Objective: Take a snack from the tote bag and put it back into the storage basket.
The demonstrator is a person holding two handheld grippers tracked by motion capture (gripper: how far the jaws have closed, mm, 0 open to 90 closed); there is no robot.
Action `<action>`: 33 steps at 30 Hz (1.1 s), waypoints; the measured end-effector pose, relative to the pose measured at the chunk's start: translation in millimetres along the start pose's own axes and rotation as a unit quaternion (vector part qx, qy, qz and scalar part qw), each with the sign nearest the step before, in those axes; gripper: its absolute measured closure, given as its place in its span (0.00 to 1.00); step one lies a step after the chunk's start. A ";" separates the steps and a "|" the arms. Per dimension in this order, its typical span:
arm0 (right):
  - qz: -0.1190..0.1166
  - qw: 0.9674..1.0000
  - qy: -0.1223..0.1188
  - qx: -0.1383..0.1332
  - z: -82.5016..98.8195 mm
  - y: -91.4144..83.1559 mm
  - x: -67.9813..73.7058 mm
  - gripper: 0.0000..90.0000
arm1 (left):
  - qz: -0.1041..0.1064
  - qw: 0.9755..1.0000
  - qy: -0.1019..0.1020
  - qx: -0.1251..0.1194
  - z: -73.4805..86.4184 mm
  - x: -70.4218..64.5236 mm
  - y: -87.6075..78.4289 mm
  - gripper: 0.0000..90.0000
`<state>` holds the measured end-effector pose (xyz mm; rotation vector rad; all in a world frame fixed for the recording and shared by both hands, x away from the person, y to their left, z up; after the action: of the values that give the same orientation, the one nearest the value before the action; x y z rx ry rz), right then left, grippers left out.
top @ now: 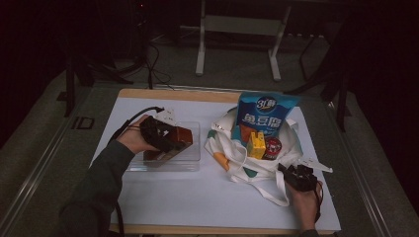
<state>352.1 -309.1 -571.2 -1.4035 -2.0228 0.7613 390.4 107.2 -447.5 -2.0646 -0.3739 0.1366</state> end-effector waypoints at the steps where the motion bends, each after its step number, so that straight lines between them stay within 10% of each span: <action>1: 0.000 1.000 0.000 0.000 0.0 0.0 0.0 0.74 | 0.000 1.000 0.002 0.002 -0.7 -0.2 0.7 0.43; 33: -0.001 1.000 0.000 -0.001 -0.1 0.1 -0.3 0.74 | 0.018 0.999 0.018 0.045 -5.7 -9.9 28.0 0.41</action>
<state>352.3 -309.3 -571.3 -1.4023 -2.0253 0.7599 388.2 86.4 -469.4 -1.9829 -0.3045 0.1357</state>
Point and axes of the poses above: each handheld gripper's, and its own axes: y roughly forward along the jaws, z roughly out of its underside, x roughly to its left, the point moved 6 cm from there along y, roughly forward along the jaws, and after that the axes turned 11 degrees about x, right-handed, at the moved point
